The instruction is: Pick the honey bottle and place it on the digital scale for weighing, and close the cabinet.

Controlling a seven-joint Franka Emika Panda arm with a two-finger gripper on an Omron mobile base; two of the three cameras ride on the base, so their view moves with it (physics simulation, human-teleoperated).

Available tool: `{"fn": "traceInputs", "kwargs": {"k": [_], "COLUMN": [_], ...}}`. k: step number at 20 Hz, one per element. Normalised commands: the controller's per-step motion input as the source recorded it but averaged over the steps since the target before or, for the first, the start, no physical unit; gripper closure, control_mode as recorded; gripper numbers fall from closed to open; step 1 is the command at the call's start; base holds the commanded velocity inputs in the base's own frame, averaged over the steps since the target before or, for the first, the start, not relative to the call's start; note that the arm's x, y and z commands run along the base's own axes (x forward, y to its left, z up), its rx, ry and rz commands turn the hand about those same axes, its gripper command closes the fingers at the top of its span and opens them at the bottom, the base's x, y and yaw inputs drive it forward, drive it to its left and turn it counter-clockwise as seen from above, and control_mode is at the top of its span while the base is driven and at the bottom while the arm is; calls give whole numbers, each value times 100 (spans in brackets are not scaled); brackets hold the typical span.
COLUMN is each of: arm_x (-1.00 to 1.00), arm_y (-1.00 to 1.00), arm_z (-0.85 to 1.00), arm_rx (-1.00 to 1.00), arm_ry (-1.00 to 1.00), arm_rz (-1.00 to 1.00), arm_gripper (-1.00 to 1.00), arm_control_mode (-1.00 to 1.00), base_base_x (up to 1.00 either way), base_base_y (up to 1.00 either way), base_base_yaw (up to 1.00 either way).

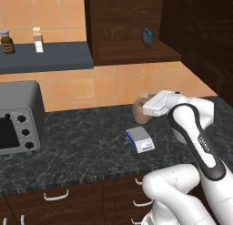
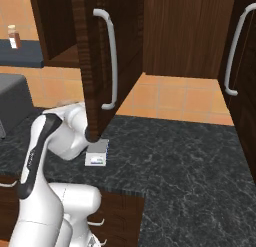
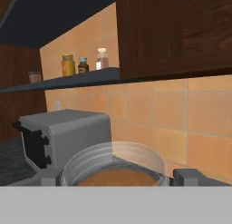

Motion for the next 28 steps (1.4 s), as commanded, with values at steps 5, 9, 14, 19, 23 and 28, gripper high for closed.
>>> {"fn": "traceInputs", "kwargs": {"k": [5, 9, 14, 19, 23, 28], "arm_x": [15, 4, 0, 0, 0, 0], "arm_y": [-9, -7, 0, -14, -28, -22], "arm_z": [-41, -42, -5, -1, -15, -21], "arm_rx": [0, -3, -8, -4, 0, 0], "arm_ry": [1, -3, 14, 5, -1, 0], "arm_rz": [0, 5, 0, -12, -8, -6], "arm_gripper": [100, 100, 100, 100, 100, 100], "arm_control_mode": [-100, -100, -100, -100, -100, -100], "base_base_x": [0, 0, 0, 0, 0, 0], "base_base_y": [0, 0, 0, 0, 0, 0], "base_base_yaw": [0, 0, 0, 0, 0, 0]}}
